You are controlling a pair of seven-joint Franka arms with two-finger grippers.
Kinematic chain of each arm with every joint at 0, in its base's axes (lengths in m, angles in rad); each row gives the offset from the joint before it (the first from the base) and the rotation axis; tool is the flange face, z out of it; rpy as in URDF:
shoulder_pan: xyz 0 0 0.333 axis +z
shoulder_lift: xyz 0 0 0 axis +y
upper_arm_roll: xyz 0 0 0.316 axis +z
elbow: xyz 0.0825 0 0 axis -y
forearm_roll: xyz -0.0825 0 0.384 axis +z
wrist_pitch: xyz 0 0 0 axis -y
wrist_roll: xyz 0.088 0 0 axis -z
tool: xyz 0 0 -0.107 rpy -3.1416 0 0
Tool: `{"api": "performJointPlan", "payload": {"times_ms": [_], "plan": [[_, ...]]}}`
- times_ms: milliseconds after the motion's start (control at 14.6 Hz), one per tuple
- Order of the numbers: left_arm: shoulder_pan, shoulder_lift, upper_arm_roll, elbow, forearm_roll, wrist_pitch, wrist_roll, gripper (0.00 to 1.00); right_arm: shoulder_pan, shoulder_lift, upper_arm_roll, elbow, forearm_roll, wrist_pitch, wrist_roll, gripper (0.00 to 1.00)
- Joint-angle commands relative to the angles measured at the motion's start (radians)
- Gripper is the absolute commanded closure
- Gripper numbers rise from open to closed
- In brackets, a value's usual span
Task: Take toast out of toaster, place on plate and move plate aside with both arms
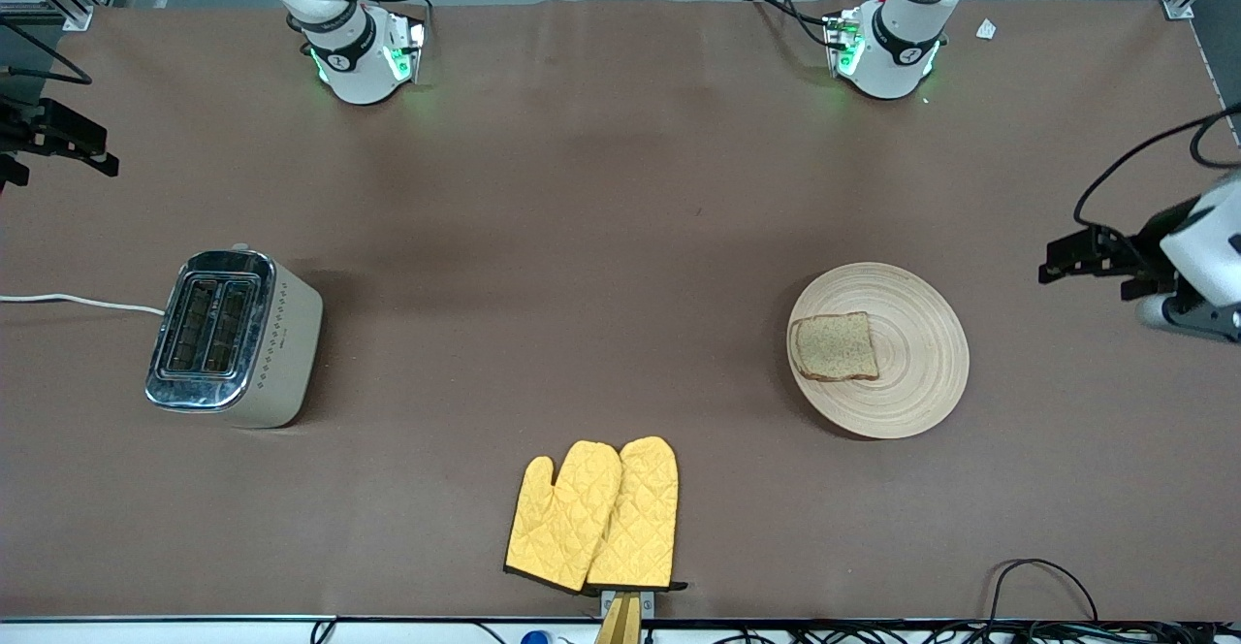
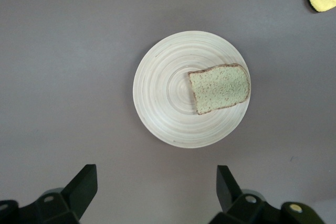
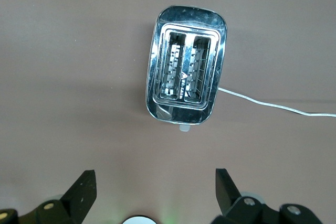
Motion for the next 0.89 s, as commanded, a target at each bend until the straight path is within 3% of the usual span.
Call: {"api": "performJointPlan", "payload": {"times_ms": [0, 343, 548, 823], "plan": [[0.001, -0.065, -0.043, -0.058, 0.071, -0.002, -0.057, 0.00, -0.014, -0.004, 0.008, 0.002, -0.009, -0.008, -0.002, 0.00], [0.003, -0.185, -0.060, -0.239, 0.073, 0.121, -0.091, 0.00, -0.012, -0.004, 0.008, 0.002, -0.006, -0.009, -0.002, 0.00], [0.001, -0.217, -0.075, -0.281, 0.062, 0.133, -0.126, 0.00, -0.009, -0.004, 0.008, 0.003, -0.006, -0.008, 0.001, 0.00], [0.003, -0.219, -0.103, -0.269, 0.064, 0.126, -0.131, 0.00, -0.008, -0.004, 0.008, 0.003, -0.006, -0.008, 0.001, 0.00]]}}
